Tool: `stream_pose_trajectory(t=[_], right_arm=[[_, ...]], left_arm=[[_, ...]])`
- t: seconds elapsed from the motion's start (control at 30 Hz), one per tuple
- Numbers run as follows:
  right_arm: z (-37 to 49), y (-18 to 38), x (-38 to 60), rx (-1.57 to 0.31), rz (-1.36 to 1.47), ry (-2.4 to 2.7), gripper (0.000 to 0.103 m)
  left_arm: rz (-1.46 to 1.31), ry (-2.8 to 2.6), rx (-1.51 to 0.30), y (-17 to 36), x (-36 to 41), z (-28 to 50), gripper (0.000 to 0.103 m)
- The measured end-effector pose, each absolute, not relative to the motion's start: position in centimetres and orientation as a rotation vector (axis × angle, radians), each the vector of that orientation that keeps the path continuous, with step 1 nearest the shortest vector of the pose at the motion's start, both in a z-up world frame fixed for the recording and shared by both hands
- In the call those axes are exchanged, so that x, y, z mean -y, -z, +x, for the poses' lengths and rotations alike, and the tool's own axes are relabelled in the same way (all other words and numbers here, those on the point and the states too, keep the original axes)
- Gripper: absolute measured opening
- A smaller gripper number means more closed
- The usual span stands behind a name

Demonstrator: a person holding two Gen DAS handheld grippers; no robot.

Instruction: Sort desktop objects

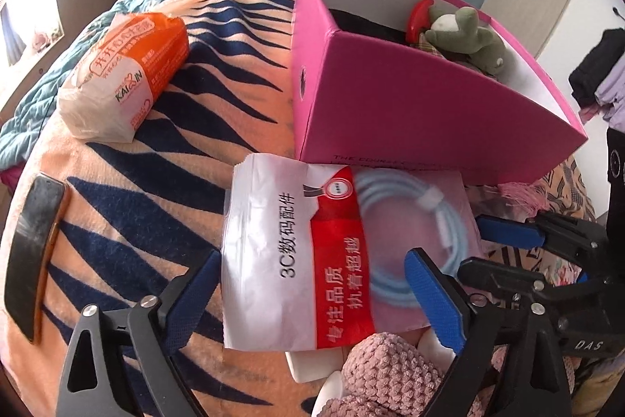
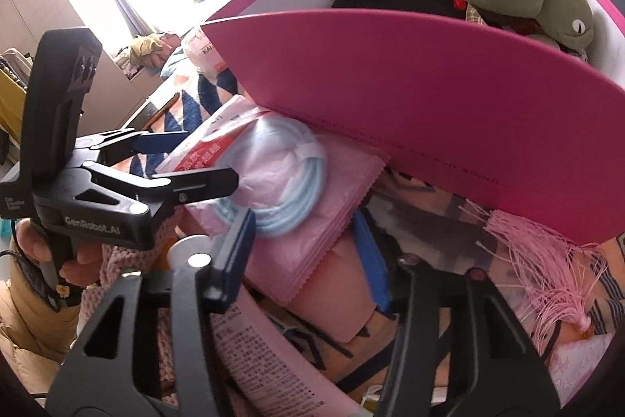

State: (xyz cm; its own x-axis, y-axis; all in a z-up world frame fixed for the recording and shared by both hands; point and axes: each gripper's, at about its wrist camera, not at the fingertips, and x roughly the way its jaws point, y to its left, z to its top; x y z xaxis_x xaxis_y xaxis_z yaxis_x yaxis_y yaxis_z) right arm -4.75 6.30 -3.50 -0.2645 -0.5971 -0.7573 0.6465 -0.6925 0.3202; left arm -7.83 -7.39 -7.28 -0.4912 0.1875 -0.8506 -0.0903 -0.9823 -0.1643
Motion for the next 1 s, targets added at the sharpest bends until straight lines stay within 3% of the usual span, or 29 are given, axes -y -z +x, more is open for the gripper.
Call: stream_pose_trajectory(t=[0.43, 0.63, 0.73, 0.87, 0.93, 1.0], right_arm=[[-4.3, 3.3, -6.6, -0.036, 1.134, 1.995, 0.047], [-5.4, 3.8, -7.0, -0.001, 1.185, 2.032, 0.048], [-5.8, 4.1, -6.7, 0.011, 1.203, 2.009, 0.054], [-5.9, 4.2, -6.5, 0.022, 1.197, 1.983, 0.057], [-5.8, 4.2, -6.4, 0.025, 1.187, 1.968, 0.058], [-5.2, 3.9, -6.3, 0.026, 1.151, 1.965, 0.057]], left_arm=[[-1.422, -2.623, 0.048, 5.2, 7.8, -6.3, 0.093], [-1.478, -2.575, 0.096, 5.6, 9.1, -7.6, 0.092], [-1.497, -2.531, 0.100, 6.0, 8.7, -7.9, 0.065], [-1.492, -2.512, 0.071, 6.2, 7.7, -8.0, 0.056], [-1.479, -2.476, 0.081, 6.1, 7.2, -7.9, 0.043], [-1.464, -2.432, 0.083, 6.0, 6.3, -7.7, 0.042]])
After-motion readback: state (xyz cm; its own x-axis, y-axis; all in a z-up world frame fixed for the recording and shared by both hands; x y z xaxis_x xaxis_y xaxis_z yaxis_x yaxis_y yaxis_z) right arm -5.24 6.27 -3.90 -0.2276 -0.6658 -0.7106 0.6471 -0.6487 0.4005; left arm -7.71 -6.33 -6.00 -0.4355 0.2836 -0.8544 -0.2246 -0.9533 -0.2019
